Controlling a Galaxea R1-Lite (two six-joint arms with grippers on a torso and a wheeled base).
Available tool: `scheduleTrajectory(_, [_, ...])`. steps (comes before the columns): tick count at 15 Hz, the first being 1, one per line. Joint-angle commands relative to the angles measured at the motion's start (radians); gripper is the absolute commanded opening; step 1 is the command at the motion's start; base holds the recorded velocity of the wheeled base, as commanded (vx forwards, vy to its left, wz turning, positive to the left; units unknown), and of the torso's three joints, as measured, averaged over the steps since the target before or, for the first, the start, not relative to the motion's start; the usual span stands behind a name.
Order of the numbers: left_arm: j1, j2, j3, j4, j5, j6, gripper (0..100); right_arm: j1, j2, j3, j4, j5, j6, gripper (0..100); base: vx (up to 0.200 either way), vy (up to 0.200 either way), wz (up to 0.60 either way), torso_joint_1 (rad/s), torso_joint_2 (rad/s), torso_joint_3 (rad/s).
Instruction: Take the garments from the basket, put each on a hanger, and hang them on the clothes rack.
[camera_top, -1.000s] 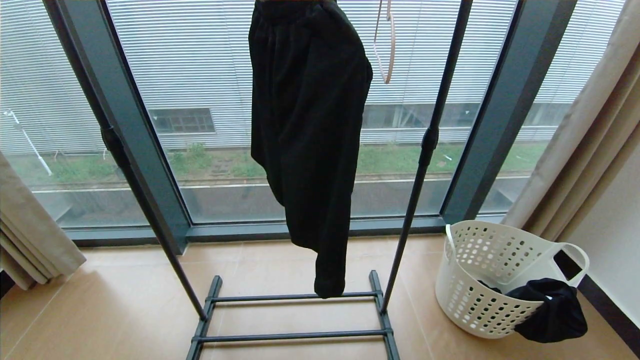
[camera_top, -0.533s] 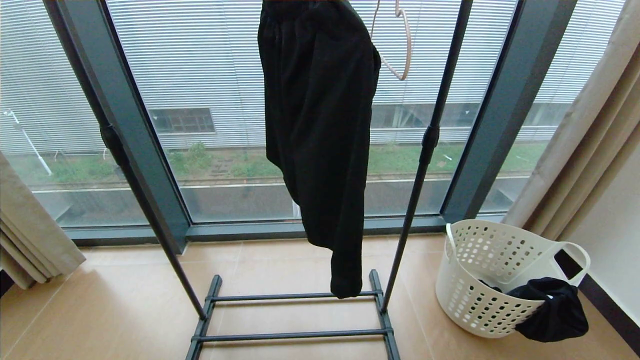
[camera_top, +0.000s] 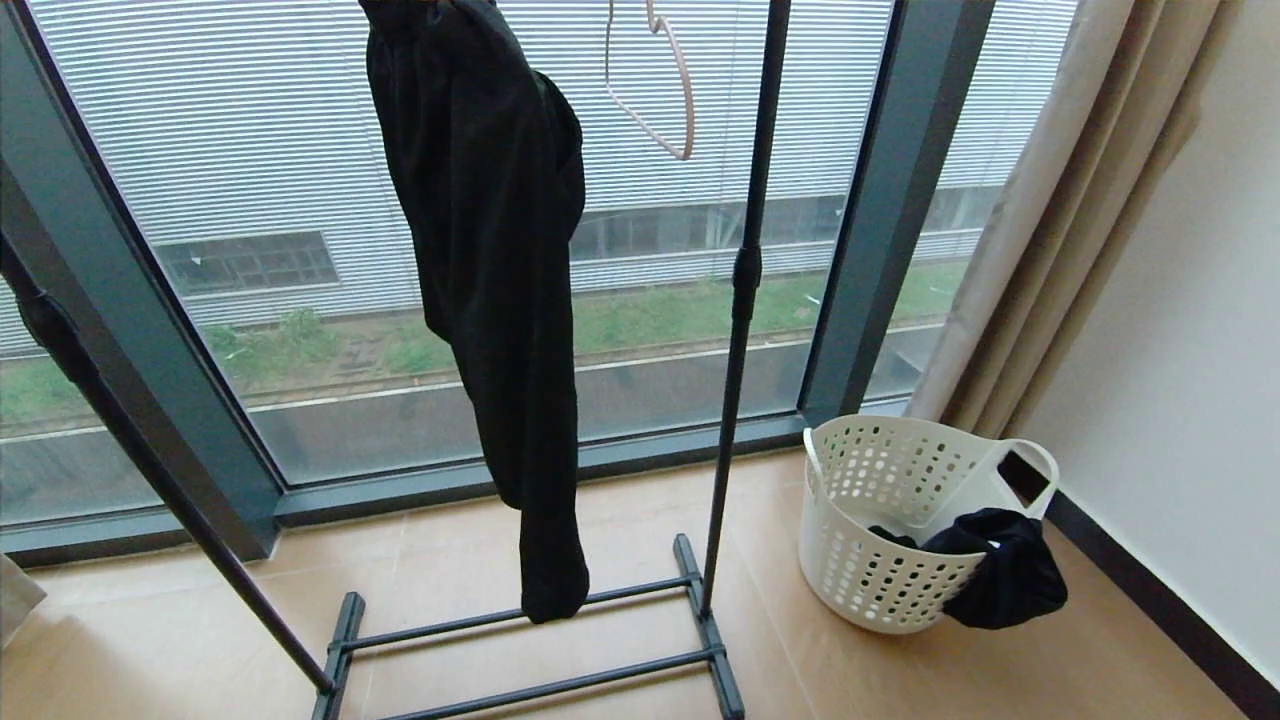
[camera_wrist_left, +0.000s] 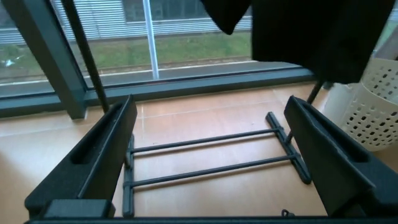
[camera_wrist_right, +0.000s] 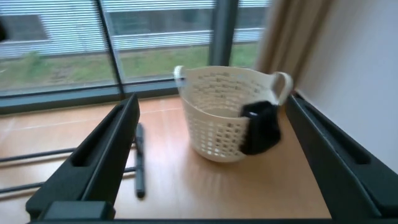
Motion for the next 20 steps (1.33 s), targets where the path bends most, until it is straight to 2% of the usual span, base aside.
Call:
scheduleTrajectory(1, [0.0, 0.0, 0.0, 0.0, 0.0, 0.0, 100, 0.001, 0.001, -0.001, 0.0, 0.0, 0.0, 100, 0.0, -0.2, 0.0, -0.007, 0.01, 0.007])
scheduleTrajectory(10, [0.0, 0.0, 0.0, 0.0, 0.0, 0.0, 100, 0.001, 0.001, 0.001, 0.0, 0.0, 0.0, 100, 0.0, -0.2, 0.0, 0.002, 0.0, 0.004])
scheduleTrajectory(14, [0.0, 0.0, 0.0, 0.0, 0.0, 0.0, 100, 0.001, 0.001, -0.001, 0.0, 0.0, 0.0, 100, 0.0, -0.2, -0.45, 0.002, 0.0, 0.002])
scheduleTrajectory(20, [0.0, 0.0, 0.0, 0.0, 0.0, -0.001, 100, 0.001, 0.001, -0.001, 0.0, 0.0, 0.0, 100, 0.0, 0.0, 0.0, 0.0, 0.0, 0.0])
